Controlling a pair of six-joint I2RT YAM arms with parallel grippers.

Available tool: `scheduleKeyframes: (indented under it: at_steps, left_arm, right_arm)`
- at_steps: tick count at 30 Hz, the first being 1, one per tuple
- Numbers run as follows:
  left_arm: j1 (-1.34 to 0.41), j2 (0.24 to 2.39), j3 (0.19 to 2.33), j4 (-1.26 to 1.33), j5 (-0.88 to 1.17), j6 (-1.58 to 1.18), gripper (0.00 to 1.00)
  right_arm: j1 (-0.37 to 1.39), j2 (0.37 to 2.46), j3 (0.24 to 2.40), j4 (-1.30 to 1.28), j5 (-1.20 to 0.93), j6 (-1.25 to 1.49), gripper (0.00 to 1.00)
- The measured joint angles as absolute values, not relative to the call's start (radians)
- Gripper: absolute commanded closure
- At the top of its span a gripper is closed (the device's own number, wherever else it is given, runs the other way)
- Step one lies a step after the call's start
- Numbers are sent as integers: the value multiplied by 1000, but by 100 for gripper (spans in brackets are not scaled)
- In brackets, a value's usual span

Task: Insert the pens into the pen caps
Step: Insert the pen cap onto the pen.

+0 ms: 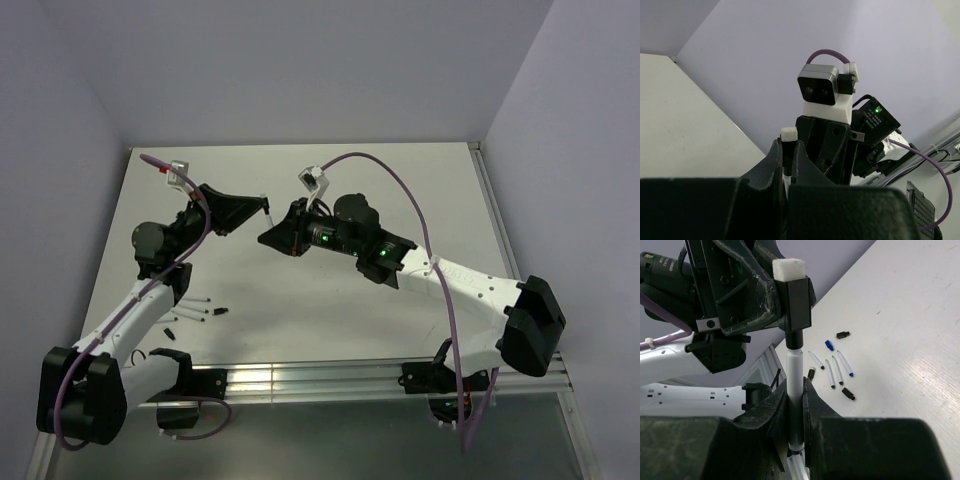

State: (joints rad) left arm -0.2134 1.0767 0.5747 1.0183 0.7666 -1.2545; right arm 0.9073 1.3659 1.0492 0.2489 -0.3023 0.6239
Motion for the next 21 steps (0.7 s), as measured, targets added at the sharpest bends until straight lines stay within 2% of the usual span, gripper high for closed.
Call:
scheduleKeyframes:
  at_steps: [13,21]
  left_arm:
    - [-410,871,579,820,480,-1128,100]
    - [-480,857,579,735,382,-1050,100]
  right_arm:
    - [933,1242,1033,223,-278,604,100]
    - [933,1225,1013,188,-236,571,100]
